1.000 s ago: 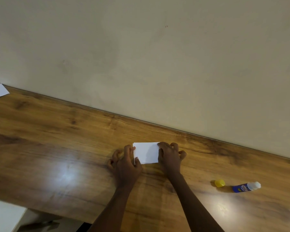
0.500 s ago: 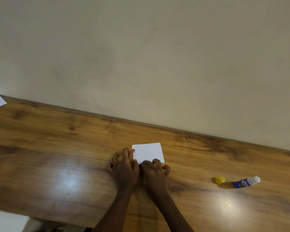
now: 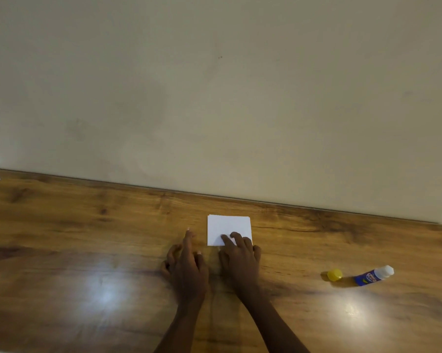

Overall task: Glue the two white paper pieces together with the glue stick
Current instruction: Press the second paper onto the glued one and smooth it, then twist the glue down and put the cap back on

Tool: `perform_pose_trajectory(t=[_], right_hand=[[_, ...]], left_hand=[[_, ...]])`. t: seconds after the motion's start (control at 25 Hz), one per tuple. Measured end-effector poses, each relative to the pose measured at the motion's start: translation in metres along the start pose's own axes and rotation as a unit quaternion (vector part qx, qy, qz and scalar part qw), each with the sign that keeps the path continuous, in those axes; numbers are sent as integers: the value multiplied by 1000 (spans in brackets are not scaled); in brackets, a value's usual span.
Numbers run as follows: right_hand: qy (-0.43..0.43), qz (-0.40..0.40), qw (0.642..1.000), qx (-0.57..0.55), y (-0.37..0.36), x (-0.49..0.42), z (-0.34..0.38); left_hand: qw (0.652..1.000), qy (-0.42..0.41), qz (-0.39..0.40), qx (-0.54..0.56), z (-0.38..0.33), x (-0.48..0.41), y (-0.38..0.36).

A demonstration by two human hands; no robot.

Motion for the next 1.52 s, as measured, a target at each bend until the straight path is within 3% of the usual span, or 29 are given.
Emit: perform_pose_trajectory(t=[0.12,0.4,0.56,0.72,0.88,1.0,1.16,1.36,1.52], right_hand=[[3,-37,999,-36,3,-19,-6],[-19,-24,989,-142,21,-22,-19],[-53,-93,979,-172,62,-2,-62],[-137,-219,943,-211,130,27,-148],[-139,-319,888,-301,175,76,-227],[-144,-262,859,-415,151,102,-260],[-193,-177,868,-421,91,108,-270],[-244,-199,858,-407,58,98,-273],[-232,-205,863,-399,72,96,-265]], left_hand=[[1000,1,-4,0,-2,0,0],[999,-3,33,1,-1,1,-3],[997,8,78,13,-4,2,3],[982,-66,174,40,-46,34,-31],[933,-103,325,113,-122,102,-92],[914,-119,369,116,-153,134,-131],[929,-115,343,75,-169,142,-158],[937,-140,317,49,-170,136,-170],[932,-154,326,42,-170,118,-150]])
Point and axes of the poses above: each hand's wrist, its own x-axis away from the middle knuckle, its own y-axis out of the back of the hand, z = x × y, the point moved 5 cm from there along -x, towards the middle knuckle, and after that the axes turned 3 degrees about x, right-handed, at the moved point
